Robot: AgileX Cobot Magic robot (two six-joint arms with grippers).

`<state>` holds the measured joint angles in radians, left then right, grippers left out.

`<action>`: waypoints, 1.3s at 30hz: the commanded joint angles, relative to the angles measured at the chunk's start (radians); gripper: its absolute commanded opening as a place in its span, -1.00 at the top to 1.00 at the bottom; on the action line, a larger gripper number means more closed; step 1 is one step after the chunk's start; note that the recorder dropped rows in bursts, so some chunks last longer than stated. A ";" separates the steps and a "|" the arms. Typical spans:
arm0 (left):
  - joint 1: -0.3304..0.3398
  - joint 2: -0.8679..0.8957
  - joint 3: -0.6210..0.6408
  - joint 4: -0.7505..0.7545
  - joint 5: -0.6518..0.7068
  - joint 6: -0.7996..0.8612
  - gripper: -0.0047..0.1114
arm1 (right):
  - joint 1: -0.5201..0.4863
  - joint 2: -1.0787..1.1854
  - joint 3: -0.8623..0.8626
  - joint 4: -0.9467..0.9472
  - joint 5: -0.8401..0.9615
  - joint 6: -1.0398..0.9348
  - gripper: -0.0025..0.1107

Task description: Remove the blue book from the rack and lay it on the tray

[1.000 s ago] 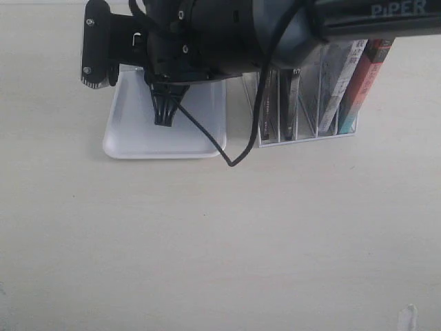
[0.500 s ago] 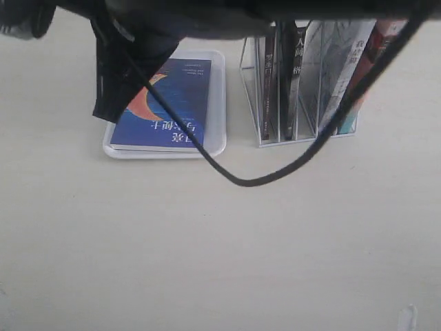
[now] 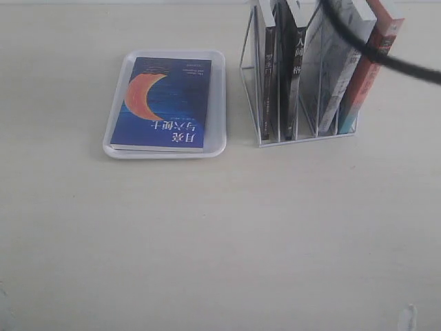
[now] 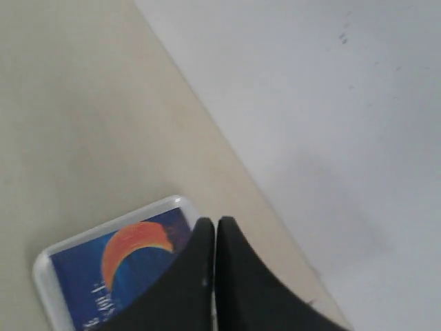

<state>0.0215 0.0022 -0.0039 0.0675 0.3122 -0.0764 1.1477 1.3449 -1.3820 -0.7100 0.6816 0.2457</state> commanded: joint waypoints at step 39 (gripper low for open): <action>-0.008 -0.002 0.004 0.002 -0.006 0.002 0.81 | -0.898 -0.684 0.742 -0.002 -0.420 0.360 0.96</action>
<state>0.0215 0.0022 -0.0039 0.0675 0.3122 -0.0764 0.2566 0.6776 -0.6418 -0.7124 0.2373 0.5983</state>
